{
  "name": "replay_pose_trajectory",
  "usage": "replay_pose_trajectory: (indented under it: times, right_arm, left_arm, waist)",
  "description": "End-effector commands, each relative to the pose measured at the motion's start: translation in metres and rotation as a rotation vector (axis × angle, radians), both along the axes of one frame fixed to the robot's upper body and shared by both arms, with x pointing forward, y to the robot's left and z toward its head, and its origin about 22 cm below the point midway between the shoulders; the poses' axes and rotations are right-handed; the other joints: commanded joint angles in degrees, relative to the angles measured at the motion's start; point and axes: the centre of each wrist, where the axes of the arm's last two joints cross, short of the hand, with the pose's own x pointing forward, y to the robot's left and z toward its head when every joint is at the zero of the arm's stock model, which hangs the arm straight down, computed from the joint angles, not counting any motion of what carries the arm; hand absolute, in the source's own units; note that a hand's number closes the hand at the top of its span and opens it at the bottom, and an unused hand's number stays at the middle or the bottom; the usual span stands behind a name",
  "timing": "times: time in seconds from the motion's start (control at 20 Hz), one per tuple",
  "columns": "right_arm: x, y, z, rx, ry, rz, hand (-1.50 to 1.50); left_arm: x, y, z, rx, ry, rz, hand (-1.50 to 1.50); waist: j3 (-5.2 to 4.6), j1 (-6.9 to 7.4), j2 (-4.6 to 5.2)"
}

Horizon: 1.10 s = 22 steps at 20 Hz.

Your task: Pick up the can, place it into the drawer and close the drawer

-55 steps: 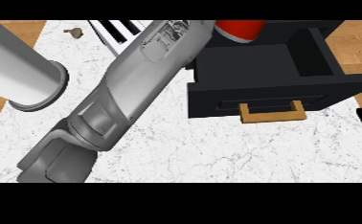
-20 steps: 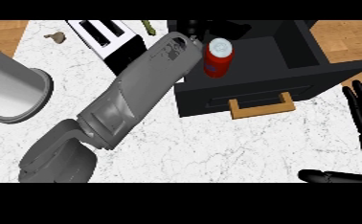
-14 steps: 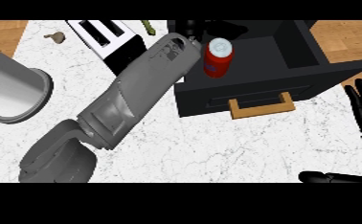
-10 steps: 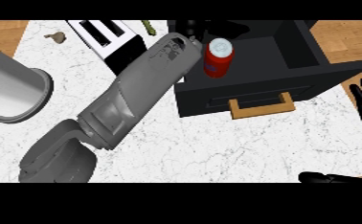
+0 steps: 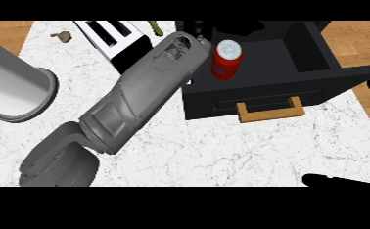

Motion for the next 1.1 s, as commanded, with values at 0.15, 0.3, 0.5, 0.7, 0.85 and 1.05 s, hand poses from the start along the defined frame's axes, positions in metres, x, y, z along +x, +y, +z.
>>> replay_pose_trajectory:
  times: [0.15, 0.3, 0.5, 0.7, 0.85, 1.05]
  right_arm:
    - [0.008, 0.004, 0.005, -0.235, -0.047, -0.035, -1.5]
    - [0.028, 0.011, -0.002, -0.344, -0.042, -0.062, -1.5]
    - [0.032, 0.019, 0.008, -0.522, -0.03, -0.103, -1.5]
    - [0.045, 0.042, -0.026, -0.642, 0.007, -0.092, -1.5]
    - [0.055, 0.057, -0.06, -0.692, 0.041, -0.133, -1.5]
    - [0.082, 0.059, -0.074, -0.745, 0.058, -0.196, -1.5]
  left_arm:
    - [0.0, -0.001, 0.007, -0.051, -0.045, -0.02, -1.5]
    - [-0.002, -0.005, 0.009, -0.063, -0.04, -0.003, -1.5]
    - [0.0, -0.009, 0.024, -0.046, -0.037, 0.015, -1.5]
    - [-0.007, -0.01, 0.013, -0.07, -0.02, 0.0, -1.5]
    - [-0.004, -0.01, 0.018, -0.055, -0.038, 0.003, -1.5]
    - [-0.006, 0.001, 0.027, -0.063, -0.035, -0.009, -1.5]
  waist:
    - [-0.03, 2.43, -0.39]
    - [-0.02, 2.99, -0.32]
    - [-0.06, 3.79, -0.79]
    - [-0.06, 5.37, -1.25]
    - [-0.05, 6.42, -1.34]
    - [-0.07, 7.7, -1.83]
